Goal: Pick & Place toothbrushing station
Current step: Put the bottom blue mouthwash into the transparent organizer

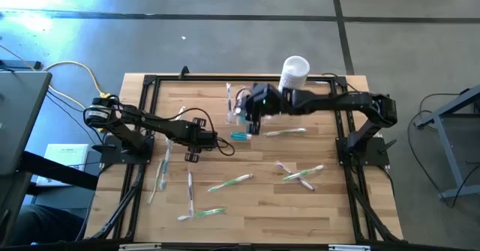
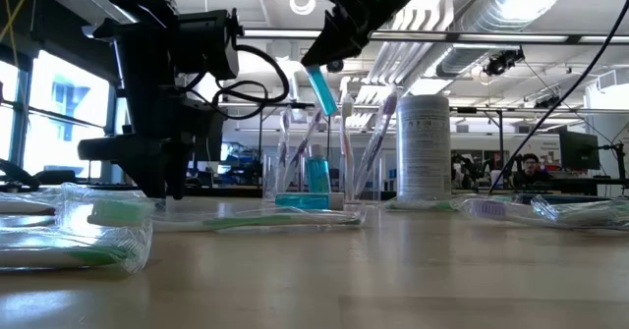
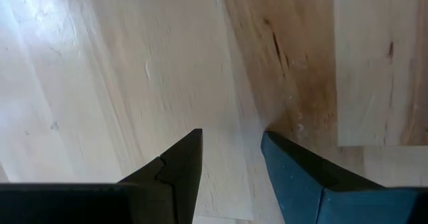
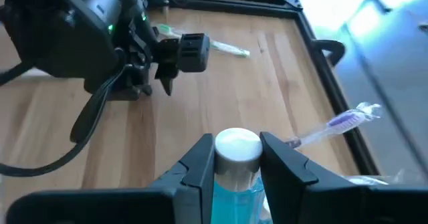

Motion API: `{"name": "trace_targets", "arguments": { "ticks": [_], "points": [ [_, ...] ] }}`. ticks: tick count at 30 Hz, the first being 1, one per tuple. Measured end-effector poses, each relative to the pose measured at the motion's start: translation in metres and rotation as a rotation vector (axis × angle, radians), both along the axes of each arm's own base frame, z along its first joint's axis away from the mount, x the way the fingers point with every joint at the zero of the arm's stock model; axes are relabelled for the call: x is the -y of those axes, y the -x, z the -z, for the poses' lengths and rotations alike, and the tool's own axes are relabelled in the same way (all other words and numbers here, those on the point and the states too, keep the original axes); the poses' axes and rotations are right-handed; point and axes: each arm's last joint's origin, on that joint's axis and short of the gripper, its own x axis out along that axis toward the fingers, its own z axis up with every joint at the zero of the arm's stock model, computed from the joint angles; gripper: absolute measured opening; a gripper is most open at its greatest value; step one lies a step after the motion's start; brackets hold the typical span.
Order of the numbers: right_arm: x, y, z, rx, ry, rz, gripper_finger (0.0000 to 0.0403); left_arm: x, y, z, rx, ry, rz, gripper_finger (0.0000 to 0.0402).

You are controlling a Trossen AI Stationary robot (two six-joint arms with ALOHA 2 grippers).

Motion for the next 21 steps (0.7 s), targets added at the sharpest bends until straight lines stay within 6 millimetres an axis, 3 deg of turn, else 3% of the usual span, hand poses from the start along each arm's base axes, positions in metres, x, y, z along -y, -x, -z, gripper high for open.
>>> {"name": "trace_targets", "arguments": {
  "ticks": [6,10,21],
  "points": [
    [0.027,0.006,0.027,0.003,-0.079,-0.063,0.0085,0.0,0.0,0.0,0.005,0.012,-0.027,0.0161],
    [0.04,0.009,0.035,0.099,-0.074,-0.103,0.0085,0.0,-0.002,0.0,0.023,0.009,0.0,0.0161],
    [0.058,0.021,0.059,0.107,-0.027,-0.025,0.0085,0.0,-0.003,0.0,0.049,0.023,-0.05,0.0161]
  ]
}}
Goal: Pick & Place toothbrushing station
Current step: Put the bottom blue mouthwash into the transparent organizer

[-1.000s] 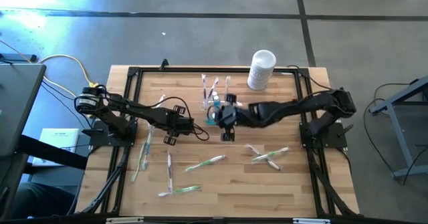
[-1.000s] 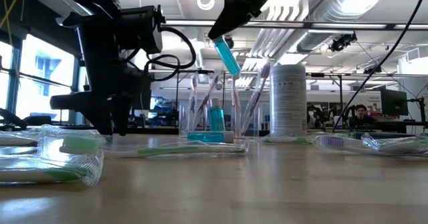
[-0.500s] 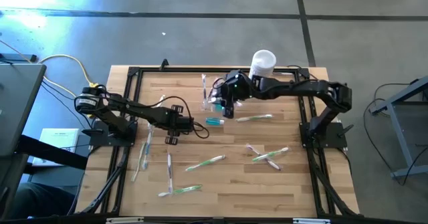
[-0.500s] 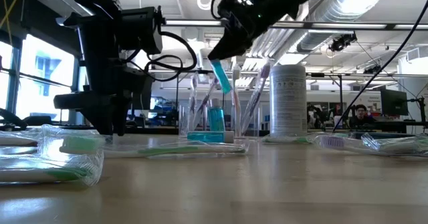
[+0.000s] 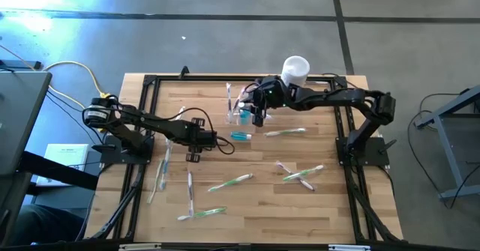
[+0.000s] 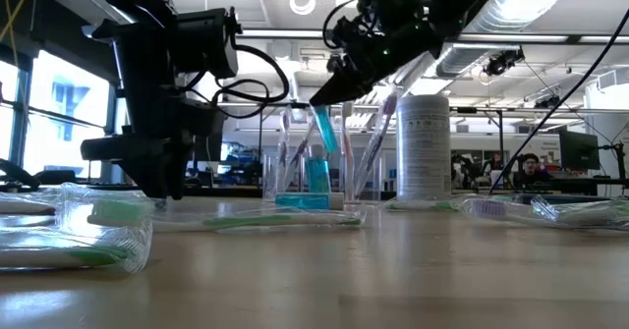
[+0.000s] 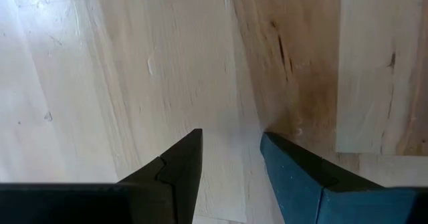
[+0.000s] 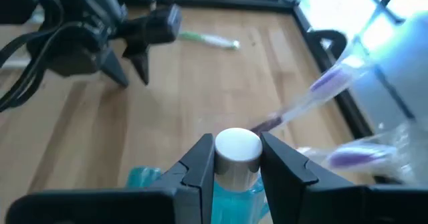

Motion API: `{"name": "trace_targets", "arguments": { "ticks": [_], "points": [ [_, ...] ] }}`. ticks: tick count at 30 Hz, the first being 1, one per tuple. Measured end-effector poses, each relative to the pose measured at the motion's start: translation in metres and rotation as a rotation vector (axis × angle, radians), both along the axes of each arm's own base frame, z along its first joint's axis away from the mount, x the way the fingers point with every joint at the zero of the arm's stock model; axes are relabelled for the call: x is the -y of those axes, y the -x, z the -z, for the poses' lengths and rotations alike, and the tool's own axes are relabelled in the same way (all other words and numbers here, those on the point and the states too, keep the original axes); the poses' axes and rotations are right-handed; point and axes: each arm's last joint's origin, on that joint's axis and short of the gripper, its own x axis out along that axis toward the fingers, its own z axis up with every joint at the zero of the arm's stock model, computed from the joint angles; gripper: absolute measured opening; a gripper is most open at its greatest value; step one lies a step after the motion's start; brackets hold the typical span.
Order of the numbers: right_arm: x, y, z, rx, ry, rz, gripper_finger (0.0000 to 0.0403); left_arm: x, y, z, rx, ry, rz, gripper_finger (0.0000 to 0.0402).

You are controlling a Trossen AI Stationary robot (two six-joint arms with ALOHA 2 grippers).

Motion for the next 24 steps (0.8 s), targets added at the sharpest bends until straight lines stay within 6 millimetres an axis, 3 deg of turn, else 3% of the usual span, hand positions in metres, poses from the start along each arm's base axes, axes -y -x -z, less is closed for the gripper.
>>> {"name": "trace_targets", "arguments": {
  "ticks": [24],
  "points": [
    [0.005,0.006,0.028,0.104,0.015,0.061,0.009,0.001,-0.009,-0.002,0.072,-0.001,0.069,0.0161]
  ]
}}
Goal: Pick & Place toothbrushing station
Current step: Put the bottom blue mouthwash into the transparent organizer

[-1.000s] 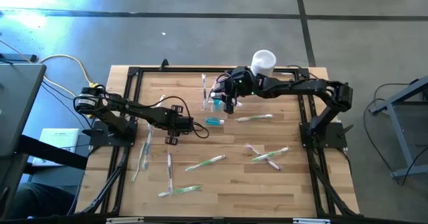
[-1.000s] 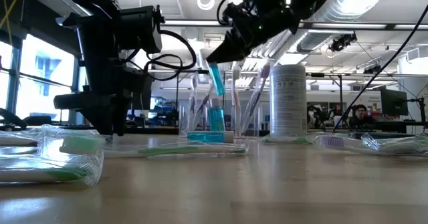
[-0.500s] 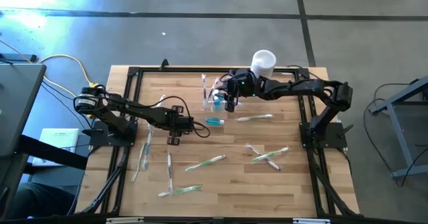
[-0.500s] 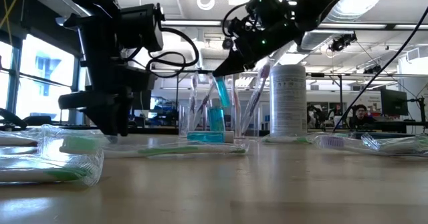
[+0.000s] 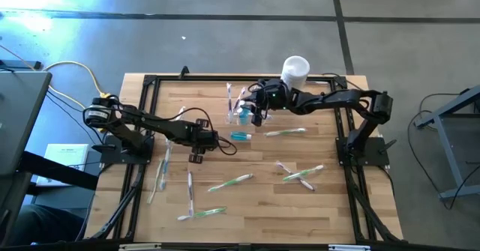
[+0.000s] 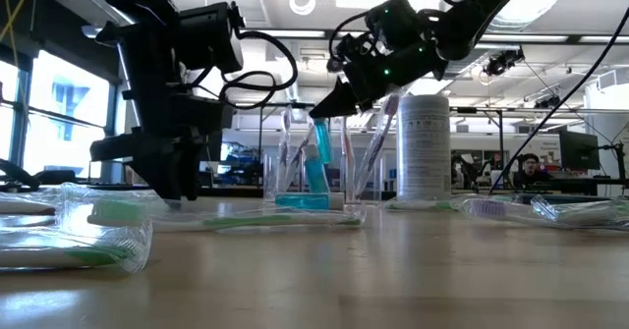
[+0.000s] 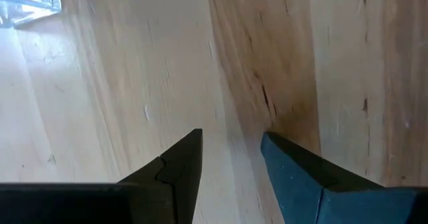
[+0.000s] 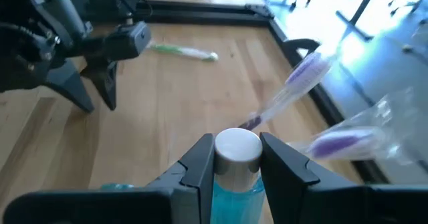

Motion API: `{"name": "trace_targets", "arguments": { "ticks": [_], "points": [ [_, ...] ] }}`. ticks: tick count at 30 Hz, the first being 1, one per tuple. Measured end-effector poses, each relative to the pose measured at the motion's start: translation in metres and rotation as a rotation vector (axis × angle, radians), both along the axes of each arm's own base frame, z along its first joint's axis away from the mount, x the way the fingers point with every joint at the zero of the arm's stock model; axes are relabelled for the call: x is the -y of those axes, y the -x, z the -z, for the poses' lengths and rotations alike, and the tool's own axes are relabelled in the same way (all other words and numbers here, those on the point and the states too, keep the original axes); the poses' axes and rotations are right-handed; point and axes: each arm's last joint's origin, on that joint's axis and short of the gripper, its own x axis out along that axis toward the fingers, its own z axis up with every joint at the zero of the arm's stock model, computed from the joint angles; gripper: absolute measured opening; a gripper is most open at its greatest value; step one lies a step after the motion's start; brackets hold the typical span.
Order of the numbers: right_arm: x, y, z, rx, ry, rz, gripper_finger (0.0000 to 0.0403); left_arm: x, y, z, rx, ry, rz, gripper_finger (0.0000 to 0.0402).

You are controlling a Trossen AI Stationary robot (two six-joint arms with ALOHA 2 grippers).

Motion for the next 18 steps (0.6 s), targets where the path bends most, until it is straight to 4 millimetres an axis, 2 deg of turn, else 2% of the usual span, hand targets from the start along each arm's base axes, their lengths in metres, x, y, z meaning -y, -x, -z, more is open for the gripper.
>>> {"name": "trace_targets", "arguments": {
  "ticks": [18],
  "points": [
    [0.0072,0.0012,0.0071,-0.026,-0.022,0.088,0.0098,0.0,-0.0001,-0.0002,-0.001,-0.007,0.003,0.0161]
  ]
}}
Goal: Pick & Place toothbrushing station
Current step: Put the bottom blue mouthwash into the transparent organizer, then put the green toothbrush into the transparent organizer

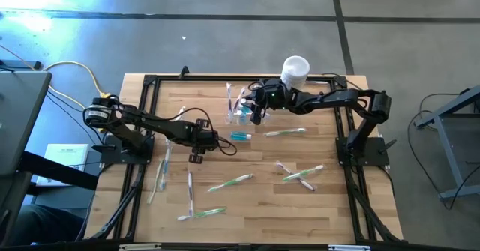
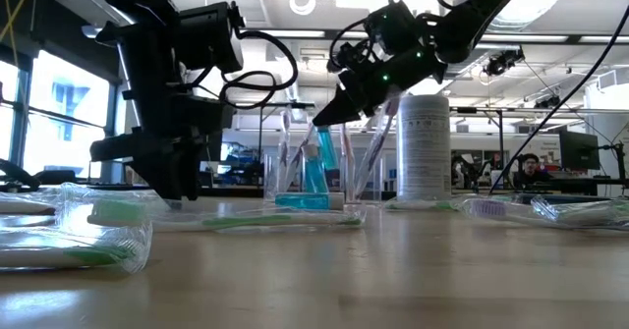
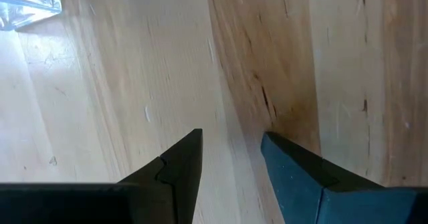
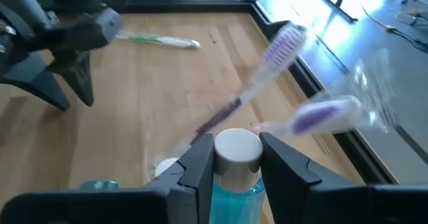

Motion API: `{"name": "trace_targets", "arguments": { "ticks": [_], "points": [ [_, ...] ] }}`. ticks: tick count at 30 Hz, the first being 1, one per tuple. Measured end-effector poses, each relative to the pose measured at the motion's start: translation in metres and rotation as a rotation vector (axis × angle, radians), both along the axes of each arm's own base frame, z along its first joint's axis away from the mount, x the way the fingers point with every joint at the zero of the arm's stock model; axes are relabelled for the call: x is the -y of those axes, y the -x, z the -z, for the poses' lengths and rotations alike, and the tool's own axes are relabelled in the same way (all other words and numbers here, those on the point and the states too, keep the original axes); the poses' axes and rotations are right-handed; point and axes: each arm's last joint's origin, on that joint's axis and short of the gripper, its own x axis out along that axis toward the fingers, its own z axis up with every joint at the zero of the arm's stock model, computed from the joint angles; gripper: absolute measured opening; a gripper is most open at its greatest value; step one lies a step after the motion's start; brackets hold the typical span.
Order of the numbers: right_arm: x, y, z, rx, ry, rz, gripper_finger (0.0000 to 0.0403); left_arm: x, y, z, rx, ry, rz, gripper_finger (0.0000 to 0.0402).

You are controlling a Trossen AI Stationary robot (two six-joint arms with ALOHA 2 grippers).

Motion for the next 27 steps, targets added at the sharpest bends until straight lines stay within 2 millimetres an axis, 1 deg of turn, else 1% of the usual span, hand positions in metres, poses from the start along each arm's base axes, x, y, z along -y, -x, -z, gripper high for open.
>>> {"name": "trace_targets", "arguments": {
  "ticks": [11,16,19,22,27],
  "points": [
    [0.0,0.0,0.0,0.005,-0.038,0.039,0.0168,0.0,0.0,0.0,0.003,-0.002,-0.001,0.0161],
    [0.001,0.0,0.0,0.002,-0.026,0.05,0.0191,0.0,0.0,0.0,0.003,-0.003,-0.001,0.0161],
    [0.001,-0.001,-0.002,0.022,-0.015,0.048,0.0198,0.0,0.0,0.0,0.003,-0.003,-0.001,0.0161],
    [0.0,-0.001,-0.009,0.064,0.003,0.041,0.0198,0.0,0.0,0.0,0.003,-0.003,-0.001,0.0161],
    [-0.011,0.004,-0.035,0.134,0.061,0.006,0.0192,0.0,0.0,0.0,0.002,-0.004,-0.002,0.0161]
  ]
}}
